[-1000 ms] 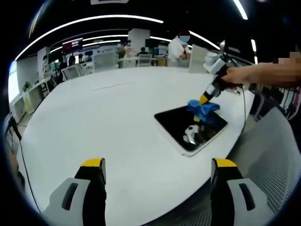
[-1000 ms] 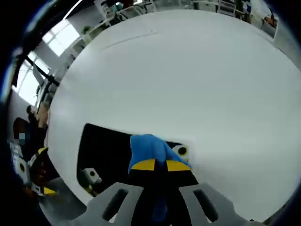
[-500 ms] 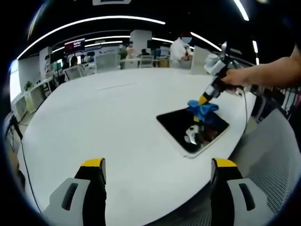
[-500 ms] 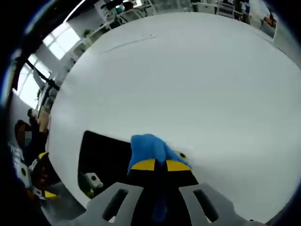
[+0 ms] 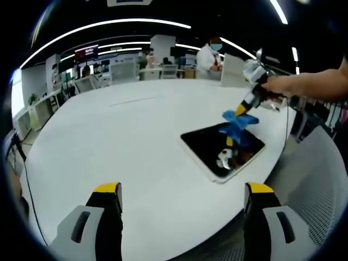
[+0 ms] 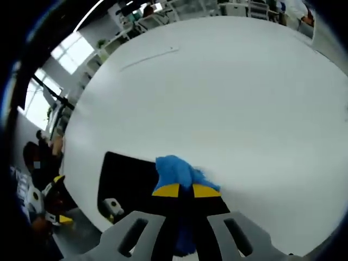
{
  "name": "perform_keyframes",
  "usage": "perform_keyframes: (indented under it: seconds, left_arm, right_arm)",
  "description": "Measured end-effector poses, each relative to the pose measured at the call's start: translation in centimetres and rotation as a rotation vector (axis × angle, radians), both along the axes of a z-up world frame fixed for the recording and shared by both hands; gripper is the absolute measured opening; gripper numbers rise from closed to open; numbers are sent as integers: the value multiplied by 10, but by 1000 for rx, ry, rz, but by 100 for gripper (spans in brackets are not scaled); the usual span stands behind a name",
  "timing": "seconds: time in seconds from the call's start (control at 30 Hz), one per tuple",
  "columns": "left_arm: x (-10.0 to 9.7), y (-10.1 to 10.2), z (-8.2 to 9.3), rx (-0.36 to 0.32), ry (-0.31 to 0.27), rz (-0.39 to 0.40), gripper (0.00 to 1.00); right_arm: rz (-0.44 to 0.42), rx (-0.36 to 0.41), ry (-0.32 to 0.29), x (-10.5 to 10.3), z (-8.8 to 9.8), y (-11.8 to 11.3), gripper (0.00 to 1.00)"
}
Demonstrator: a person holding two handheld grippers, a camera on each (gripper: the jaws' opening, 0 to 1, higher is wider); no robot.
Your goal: Wipe the mirror surface with the cleaning cloth until all visible marks leave the cleaned area.
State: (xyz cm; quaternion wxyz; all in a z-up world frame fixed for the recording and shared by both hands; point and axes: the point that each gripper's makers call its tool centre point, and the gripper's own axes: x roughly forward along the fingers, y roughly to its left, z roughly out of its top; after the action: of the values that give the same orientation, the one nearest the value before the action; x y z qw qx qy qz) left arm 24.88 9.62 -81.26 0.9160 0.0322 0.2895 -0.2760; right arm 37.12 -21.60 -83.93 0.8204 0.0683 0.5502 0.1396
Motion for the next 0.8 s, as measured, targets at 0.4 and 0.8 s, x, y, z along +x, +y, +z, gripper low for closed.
perform_keyframes:
  seconds: [0.4,0.8]
  left_arm:
    - [-1,1,2,1,-5,4,93]
    - [0,2,3,5,-8,13,93]
  right_arm:
    - [-60,-16,19,-7,17,-71,2]
    - [-55,-74,48,-24,-5,-98,2]
